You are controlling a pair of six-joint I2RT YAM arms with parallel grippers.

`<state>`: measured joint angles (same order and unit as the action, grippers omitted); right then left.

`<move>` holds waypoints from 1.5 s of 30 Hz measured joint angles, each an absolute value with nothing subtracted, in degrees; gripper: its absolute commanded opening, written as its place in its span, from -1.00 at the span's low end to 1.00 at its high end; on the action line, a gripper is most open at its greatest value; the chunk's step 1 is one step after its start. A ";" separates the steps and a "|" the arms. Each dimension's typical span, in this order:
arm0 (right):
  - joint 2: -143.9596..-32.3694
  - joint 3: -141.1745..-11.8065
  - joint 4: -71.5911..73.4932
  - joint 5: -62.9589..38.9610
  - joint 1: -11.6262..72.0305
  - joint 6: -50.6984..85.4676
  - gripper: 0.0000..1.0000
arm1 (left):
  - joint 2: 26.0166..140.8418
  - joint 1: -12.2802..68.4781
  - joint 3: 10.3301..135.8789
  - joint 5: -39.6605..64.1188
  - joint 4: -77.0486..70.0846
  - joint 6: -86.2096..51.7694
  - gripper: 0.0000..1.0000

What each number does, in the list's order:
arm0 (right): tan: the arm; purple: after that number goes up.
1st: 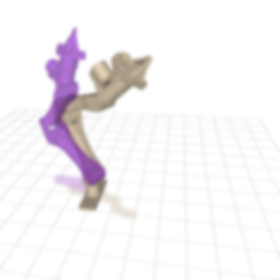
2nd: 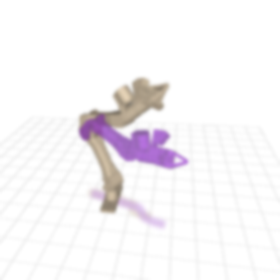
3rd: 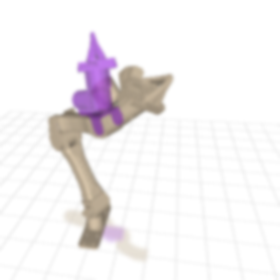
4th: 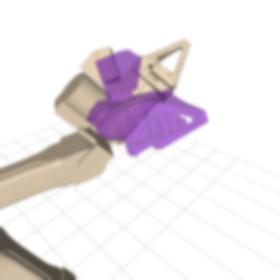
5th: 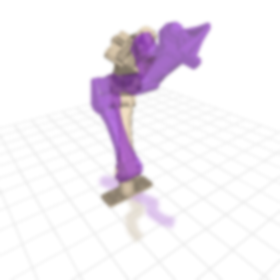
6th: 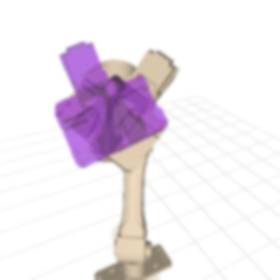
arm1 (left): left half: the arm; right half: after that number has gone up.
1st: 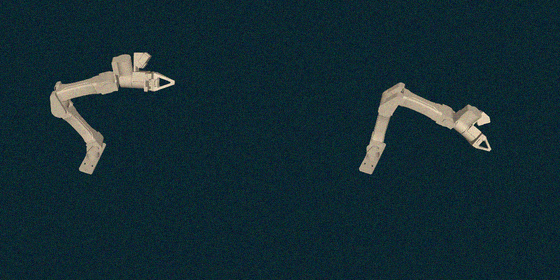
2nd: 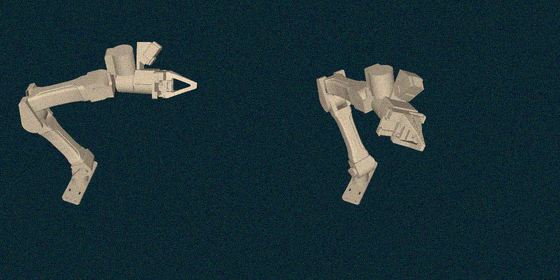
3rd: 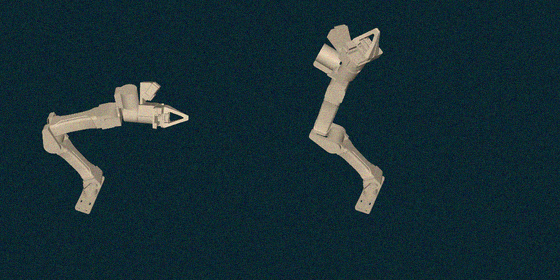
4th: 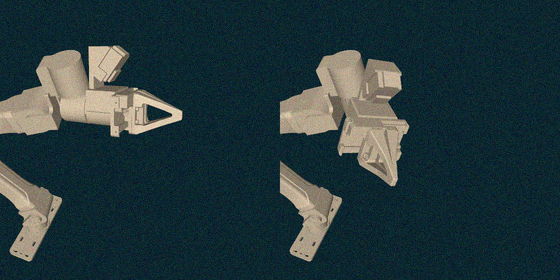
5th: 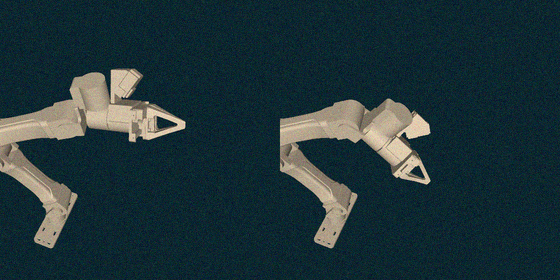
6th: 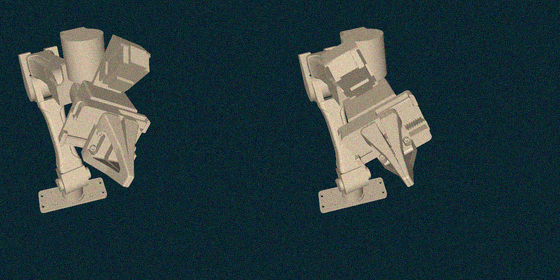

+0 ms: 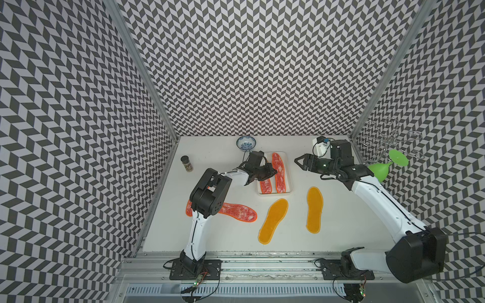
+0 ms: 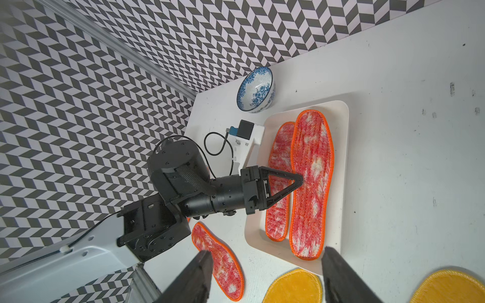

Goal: Put the insoles into the storage box
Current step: Place the insole in the storage box.

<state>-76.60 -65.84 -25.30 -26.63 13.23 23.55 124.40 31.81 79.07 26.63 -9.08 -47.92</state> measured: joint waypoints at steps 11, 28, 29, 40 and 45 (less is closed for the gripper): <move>-78.37 -65.82 -25.32 -27.09 13.10 23.33 0.37 | 127.04 32.27 81.41 26.63 -6.90 -47.70 -0.77; -79.96 -65.82 -25.58 -27.20 12.93 22.37 0.38 | 127.61 32.56 85.21 25.82 -0.78 -45.65 0.01; -79.96 -65.82 -25.58 -27.16 12.93 22.26 0.39 | 127.61 32.69 85.58 25.58 -0.36 -45.58 0.04; -79.99 -66.06 -25.74 -26.35 12.93 21.82 0.39 | 126.91 34.46 88.12 22.20 6.07 -43.99 0.24; -80.01 -66.17 -25.76 -26.26 12.93 21.58 0.40 | 126.74 35.11 89.95 19.90 10.17 -42.54 0.27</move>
<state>-80.01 -66.17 -25.76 -26.26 12.93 21.58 126.74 35.11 89.95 19.90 10.17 -42.54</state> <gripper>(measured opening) 0.699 0.630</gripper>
